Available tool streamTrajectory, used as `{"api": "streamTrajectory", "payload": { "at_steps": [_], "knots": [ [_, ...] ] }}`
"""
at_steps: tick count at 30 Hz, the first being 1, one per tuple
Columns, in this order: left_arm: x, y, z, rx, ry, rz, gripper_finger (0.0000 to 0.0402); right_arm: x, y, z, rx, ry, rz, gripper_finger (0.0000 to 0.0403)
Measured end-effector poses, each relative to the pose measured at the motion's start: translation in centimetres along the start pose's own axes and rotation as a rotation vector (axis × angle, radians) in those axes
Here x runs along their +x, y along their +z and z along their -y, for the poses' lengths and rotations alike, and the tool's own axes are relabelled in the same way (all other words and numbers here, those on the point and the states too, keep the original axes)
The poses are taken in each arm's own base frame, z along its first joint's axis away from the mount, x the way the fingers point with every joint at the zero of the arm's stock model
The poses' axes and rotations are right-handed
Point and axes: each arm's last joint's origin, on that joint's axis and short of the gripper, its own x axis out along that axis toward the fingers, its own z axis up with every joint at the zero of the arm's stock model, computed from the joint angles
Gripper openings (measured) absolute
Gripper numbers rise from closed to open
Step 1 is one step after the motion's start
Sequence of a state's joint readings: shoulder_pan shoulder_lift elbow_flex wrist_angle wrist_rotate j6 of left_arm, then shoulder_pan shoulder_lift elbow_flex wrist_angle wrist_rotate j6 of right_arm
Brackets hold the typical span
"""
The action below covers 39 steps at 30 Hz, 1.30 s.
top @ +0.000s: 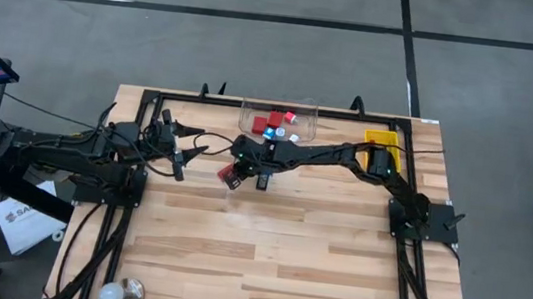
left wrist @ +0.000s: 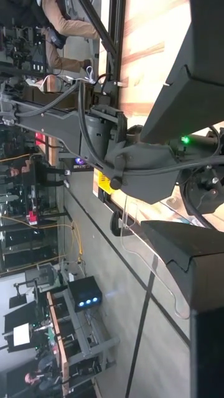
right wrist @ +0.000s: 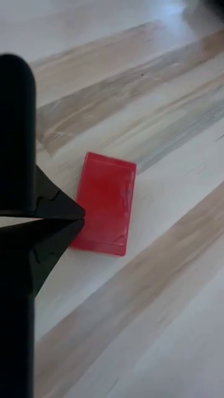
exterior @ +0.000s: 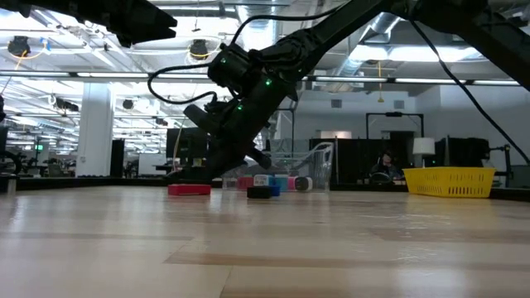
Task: Pick & Place Office items
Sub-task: Put the red digital clock into the yellow bin
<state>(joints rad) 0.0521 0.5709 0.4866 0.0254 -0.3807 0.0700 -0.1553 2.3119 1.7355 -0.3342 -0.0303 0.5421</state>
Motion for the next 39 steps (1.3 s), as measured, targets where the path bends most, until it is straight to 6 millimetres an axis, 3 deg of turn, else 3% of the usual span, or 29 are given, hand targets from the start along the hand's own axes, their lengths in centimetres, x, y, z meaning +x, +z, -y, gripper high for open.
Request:
{"api": "streamTrajectory", "payload": {
  "at_steps": [9,20,25,31,34,39],
  "knots": [
    [0.0,0.0,0.0,0.000,0.000,0.000,0.0209,-0.2,0.8,-2.7,-0.043,0.186,0.145,0.0000],
    [0.0,0.0,0.0,0.000,0.000,0.000,0.0209,-0.2,1.0,-2.5,-0.060,0.186,0.154,0.0000],
    [0.0,0.0,0.0,-0.001,-0.001,0.001,0.0209,2.8,-0.2,-1.3,-0.014,0.159,0.104,0.0000],
    [0.0,0.0,0.1,0.001,-0.020,0.000,0.0209,5.5,0.4,-2.2,-0.010,0.204,0.082,0.0000],
    [-0.1,-0.1,0.1,0.004,-0.022,-0.004,0.0209,5.9,0.5,-3.0,-0.030,0.180,0.048,0.0000],
    [-0.1,-0.2,0.1,0.009,-0.022,-0.014,0.0209,4.8,0.1,-3.3,-0.054,0.087,-0.032,0.0000]
  ]
}}
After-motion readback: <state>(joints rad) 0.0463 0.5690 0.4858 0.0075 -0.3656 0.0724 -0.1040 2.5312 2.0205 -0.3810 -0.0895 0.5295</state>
